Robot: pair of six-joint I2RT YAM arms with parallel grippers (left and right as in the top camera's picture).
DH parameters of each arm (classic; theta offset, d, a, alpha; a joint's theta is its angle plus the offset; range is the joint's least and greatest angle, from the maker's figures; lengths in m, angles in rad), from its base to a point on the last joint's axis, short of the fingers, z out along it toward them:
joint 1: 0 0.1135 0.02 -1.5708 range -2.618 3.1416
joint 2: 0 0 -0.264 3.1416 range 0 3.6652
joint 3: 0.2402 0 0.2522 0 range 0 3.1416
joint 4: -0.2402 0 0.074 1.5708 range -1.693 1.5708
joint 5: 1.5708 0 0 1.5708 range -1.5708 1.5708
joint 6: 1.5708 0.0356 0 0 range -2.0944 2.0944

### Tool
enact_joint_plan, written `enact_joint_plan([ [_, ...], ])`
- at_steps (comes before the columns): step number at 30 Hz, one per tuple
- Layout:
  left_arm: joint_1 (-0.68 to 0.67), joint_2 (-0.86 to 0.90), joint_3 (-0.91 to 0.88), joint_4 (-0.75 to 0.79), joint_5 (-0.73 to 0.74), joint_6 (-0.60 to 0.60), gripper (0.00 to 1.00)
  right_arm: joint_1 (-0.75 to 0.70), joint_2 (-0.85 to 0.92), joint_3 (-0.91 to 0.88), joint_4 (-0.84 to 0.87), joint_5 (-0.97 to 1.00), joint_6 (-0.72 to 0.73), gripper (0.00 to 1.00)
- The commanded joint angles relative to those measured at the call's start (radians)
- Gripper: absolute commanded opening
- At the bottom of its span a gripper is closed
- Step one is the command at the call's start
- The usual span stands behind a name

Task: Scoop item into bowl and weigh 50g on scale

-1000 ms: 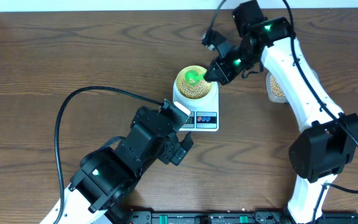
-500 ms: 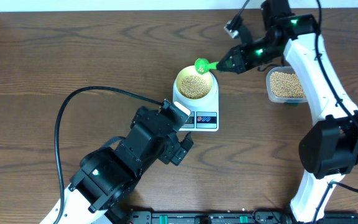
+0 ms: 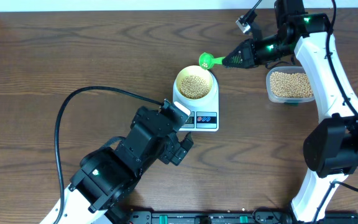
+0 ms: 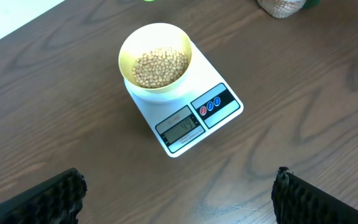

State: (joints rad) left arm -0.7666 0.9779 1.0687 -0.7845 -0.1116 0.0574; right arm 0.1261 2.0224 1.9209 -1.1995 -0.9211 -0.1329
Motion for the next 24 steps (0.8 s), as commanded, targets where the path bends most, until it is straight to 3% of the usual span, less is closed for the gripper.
enact_joint_plan([
  [1,0.004,-0.005,0.030,0.001,-0.013,0.014,0.98,0.001,-0.008,-0.007,-0.002,-0.033,0.025,0.01],
  [7,0.004,-0.005,0.030,0.001,-0.013,0.014,0.98,0.038,-0.008,-0.007,-0.005,-0.029,-0.017,0.01],
  [16,0.004,-0.005,0.030,0.001,-0.013,0.014,0.98,0.131,-0.008,-0.007,-0.001,0.221,-0.106,0.01],
  [24,0.004,-0.005,0.030,0.001,-0.013,0.014,0.98,0.143,-0.008,-0.007,-0.002,0.329,-0.155,0.01],
])
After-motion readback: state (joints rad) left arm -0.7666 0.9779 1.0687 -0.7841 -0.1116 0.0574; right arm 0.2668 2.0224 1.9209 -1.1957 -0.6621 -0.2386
